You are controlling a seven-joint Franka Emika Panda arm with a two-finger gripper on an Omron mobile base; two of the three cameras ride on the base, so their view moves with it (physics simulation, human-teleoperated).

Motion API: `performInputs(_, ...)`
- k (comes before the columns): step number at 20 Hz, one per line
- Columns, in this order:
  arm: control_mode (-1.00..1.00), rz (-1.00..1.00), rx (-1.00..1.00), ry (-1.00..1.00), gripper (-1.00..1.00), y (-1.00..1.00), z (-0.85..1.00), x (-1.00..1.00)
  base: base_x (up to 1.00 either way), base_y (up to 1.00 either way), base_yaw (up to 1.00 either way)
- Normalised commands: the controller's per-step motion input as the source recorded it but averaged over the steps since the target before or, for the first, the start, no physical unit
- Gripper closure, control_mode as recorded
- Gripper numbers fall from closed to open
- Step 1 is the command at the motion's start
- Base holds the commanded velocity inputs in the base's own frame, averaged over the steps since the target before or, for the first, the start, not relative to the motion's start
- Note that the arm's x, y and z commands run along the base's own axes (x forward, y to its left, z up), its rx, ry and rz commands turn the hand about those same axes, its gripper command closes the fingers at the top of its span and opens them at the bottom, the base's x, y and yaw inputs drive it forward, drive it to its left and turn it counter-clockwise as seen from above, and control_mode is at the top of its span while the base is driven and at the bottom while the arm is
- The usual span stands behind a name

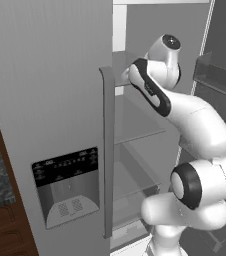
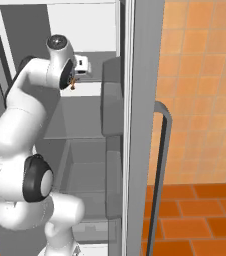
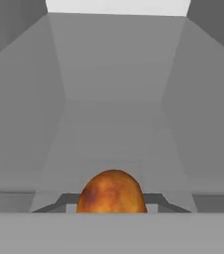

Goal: Place one broccoli and one chicken drumstick in each tupperware on the nearby counter, to pack two identical lunches.

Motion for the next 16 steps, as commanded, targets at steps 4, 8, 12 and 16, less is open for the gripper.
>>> performInputs(4,-1.00,-0.05,0.02,0.14,1.00,-0.11,0.21,-1.00,0.00,0.00,0.00)
performInputs(8,-1.00,-0.06,0.02,0.24,1.00,-0.12,0.10,-1.00,0.00,0.00,0.00)
performInputs(12,-1.00,-0.10,0.00,0.33,1.00,-0.02,-0.13,-1.00,0.00,0.00,0.00)
performInputs(16,-1.00,-0.12,0.00,0.39,1.00,0.00,-0.67,-1.00,0.00,0.00,0.00)
